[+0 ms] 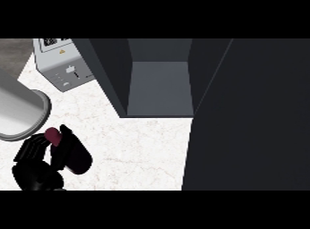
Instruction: Pick up the wine, place it into the cabinet and close the cabinet
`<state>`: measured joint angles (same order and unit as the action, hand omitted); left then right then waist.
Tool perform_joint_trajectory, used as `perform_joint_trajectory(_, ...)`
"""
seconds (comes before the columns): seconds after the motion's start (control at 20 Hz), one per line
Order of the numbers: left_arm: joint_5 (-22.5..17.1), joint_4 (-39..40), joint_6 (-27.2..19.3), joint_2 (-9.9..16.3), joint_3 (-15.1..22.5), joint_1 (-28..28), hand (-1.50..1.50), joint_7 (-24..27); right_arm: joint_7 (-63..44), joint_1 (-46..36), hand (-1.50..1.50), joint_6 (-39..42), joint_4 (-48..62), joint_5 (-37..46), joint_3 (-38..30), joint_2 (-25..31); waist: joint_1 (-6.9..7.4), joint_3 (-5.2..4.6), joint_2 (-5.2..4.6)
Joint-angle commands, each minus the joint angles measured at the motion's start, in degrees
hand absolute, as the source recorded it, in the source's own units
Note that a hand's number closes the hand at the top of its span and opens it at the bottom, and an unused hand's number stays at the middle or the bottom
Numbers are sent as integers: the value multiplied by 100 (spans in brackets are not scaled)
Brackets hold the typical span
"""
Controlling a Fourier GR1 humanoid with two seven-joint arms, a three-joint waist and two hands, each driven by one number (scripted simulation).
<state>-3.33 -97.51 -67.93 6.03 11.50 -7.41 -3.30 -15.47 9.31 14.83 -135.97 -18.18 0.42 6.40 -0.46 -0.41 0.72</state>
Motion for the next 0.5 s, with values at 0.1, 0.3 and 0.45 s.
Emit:
perform_joint_trajectory(0.1,-590,130,2409,643,924,54,150,360,16,-5,-150,91,-57,-145,78,0,-263,-39,-46)
perform_joint_trajectory(0.3,-1414,352,3701,602,648,-232,150,1553,-75,-2,-150,-23,-194,-111,6,-4,-51,-46,-50)
perform_joint_trajectory(0.45,-2150,750,4862,615,218,-343,150,2475,-101,43,-150,18,-220,-181,-44,48,-11,-21,-67)
